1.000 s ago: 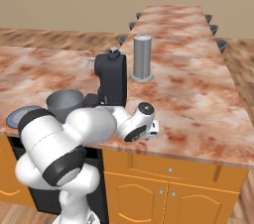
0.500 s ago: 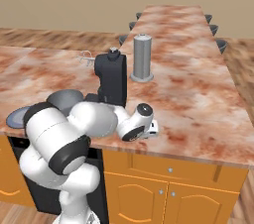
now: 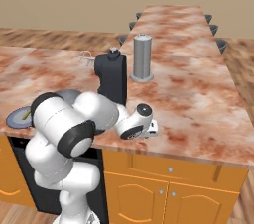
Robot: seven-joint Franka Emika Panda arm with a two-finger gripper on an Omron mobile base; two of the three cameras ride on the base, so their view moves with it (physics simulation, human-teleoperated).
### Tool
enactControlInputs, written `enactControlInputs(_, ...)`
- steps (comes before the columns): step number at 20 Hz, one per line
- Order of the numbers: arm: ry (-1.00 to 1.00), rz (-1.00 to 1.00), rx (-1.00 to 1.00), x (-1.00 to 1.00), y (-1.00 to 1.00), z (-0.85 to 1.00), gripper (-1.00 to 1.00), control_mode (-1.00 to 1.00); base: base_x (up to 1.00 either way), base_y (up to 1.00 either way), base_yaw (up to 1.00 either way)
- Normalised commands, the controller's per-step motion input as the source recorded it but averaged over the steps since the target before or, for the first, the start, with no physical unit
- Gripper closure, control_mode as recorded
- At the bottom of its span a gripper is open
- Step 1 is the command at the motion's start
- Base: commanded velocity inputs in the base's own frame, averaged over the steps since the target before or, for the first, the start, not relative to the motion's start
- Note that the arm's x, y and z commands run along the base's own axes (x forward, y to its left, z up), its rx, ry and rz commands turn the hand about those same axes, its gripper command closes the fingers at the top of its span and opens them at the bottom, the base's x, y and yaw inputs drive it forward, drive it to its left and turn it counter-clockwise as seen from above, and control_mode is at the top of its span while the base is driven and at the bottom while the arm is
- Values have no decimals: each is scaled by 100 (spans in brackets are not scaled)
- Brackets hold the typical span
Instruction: Add butter and sugar cubes to the stand mixer bowl and then turn on the stand mixer to begin making frosting.
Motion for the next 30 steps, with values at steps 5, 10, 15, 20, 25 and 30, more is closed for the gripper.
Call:
enactControlInputs(5,0,0,0,20,-1,-18,-100,-100,0,0,0)
enactControlInputs(10,0,0,0,15,-1,-16,-100,-100,0,0,0)
enactControlInputs(15,0,0,0,3,0,-16,100,-100,0,0,0)
enactControlInputs(20,0,-2,0,-8,-4,-1,100,-100,0,0,0)
enactControlInputs(25,0,-2,9,-58,0,51,100,-100,0,0,0)
enactControlInputs(30,-1,0,15,-91,21,100,100,-100,0,0,0)
